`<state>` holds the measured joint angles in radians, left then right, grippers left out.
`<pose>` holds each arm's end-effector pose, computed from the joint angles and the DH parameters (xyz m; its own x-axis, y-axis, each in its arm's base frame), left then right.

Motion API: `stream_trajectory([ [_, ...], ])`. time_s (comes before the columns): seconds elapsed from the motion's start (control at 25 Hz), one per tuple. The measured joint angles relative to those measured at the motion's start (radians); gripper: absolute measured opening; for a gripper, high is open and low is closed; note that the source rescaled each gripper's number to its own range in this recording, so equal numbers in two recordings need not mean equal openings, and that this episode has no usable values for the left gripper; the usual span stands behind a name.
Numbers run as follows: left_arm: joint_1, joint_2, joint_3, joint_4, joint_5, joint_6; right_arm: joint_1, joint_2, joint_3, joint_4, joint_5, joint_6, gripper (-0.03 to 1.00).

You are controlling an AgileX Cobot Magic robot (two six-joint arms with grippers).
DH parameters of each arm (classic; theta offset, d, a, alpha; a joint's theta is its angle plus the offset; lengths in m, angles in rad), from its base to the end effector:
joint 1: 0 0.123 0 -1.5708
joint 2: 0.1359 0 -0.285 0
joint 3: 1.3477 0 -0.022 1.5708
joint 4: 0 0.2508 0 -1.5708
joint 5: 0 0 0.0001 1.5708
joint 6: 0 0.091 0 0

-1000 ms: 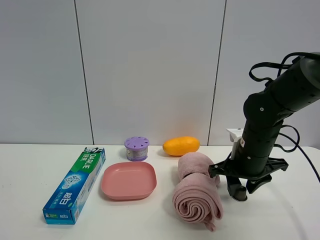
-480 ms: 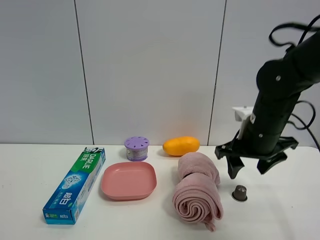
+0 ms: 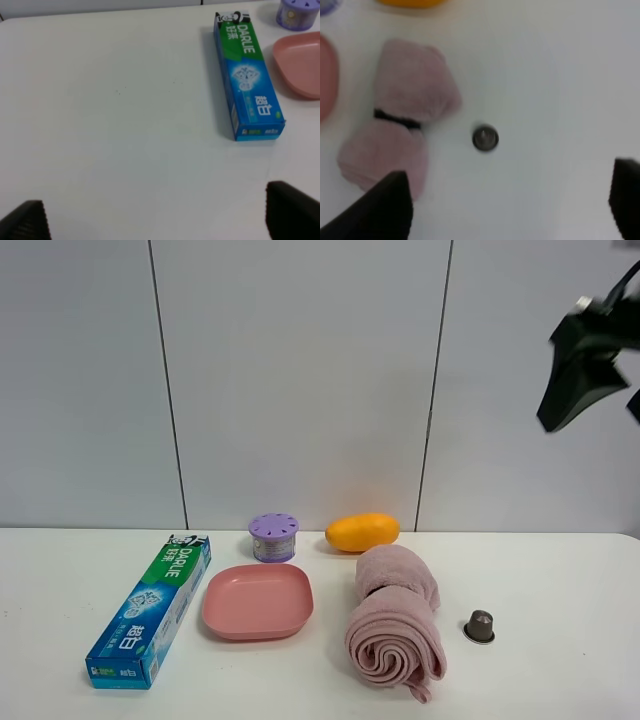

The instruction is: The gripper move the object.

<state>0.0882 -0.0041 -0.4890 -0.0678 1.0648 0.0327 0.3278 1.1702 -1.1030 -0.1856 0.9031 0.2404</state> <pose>-0.0040 -0.0058 0.2740 -0.4631 -0.0412 -0.8854 -0.0358 0.9990 -0.0277 0.2252 0.0627 0.3559 -0.7495 -0.1249 -0.6501 -0.1385 0.9899 -0.0306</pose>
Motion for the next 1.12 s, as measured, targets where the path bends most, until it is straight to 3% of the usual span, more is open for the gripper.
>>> stream_trajectory([
  [0.24, 0.0, 0.0, 0.0, 0.0, 0.0, 0.0, 0.0, -0.262, 0.005, 0.061, 0.039, -0.145, 0.97],
  [0.48, 0.0, 0.0, 0.0, 0.0, 0.0, 0.0, 0.0, -0.559, 0.193, 0.061, 0.044, -0.1, 0.97],
  [0.64, 0.0, 0.0, 0.0, 0.0, 0.0, 0.0, -0.014, -0.739, 0.31, 0.061, 0.106, -0.041, 0.97],
  [0.88, 0.0, 0.0, 0.0, 0.0, 0.0, 0.0, -0.155, -0.944, 0.399, 0.047, 0.276, -0.074, 0.97],
  [1.12, 0.0, 0.0, 0.0, 0.0, 0.0, 0.0, -0.297, -1.162, 0.424, 0.041, 0.288, -0.185, 0.97],
])
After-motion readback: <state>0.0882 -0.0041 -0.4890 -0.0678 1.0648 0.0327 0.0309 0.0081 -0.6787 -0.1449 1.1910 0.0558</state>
